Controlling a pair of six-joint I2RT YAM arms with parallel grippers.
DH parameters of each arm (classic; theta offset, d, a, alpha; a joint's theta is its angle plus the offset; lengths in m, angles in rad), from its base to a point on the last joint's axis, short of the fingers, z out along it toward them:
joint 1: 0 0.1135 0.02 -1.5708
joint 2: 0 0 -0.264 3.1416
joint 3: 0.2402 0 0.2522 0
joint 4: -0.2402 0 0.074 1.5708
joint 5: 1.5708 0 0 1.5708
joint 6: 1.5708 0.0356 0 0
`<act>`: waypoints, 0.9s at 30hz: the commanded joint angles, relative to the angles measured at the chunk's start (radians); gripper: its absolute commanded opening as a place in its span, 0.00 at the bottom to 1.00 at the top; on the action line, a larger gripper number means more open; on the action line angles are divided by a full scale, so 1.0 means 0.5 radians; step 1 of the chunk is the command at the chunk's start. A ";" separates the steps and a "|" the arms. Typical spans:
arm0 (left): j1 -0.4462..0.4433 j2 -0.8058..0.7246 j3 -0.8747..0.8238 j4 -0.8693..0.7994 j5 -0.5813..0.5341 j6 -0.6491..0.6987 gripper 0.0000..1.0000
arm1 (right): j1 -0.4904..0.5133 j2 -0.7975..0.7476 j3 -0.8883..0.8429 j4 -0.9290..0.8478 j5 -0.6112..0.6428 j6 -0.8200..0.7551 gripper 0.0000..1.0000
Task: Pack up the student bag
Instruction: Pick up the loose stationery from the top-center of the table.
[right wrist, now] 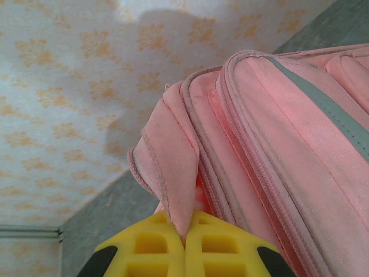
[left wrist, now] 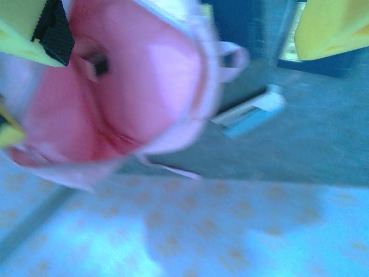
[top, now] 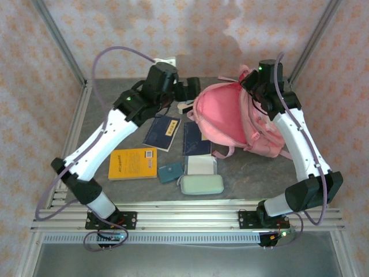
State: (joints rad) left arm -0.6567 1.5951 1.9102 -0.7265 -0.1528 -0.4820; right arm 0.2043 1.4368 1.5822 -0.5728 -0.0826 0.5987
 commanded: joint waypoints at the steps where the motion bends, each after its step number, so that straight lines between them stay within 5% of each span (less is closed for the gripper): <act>1: 0.135 0.115 -0.005 -0.250 -0.386 0.067 1.00 | -0.070 -0.053 0.088 -0.052 0.199 -0.120 0.00; 6: 0.305 0.264 -0.008 -0.269 -0.160 0.053 1.00 | -0.180 0.008 0.277 -0.311 0.251 -0.273 0.00; 14: 0.385 0.516 -0.131 0.015 0.076 0.245 1.00 | -0.243 0.151 0.457 -0.544 0.004 -0.365 0.00; 21: 0.463 1.025 0.252 -0.009 0.515 0.577 1.00 | -0.243 0.153 0.191 -0.348 -0.237 -0.216 0.00; 27: 0.497 1.489 0.763 -0.191 0.539 0.581 1.00 | -0.243 0.087 -0.076 -0.319 -0.302 -0.089 0.00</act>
State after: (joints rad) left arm -0.4164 2.3070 2.2124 -0.7712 0.0837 -0.2279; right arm 0.0910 1.5173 1.5726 -0.7177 -0.2615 0.5114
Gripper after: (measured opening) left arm 0.999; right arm 0.042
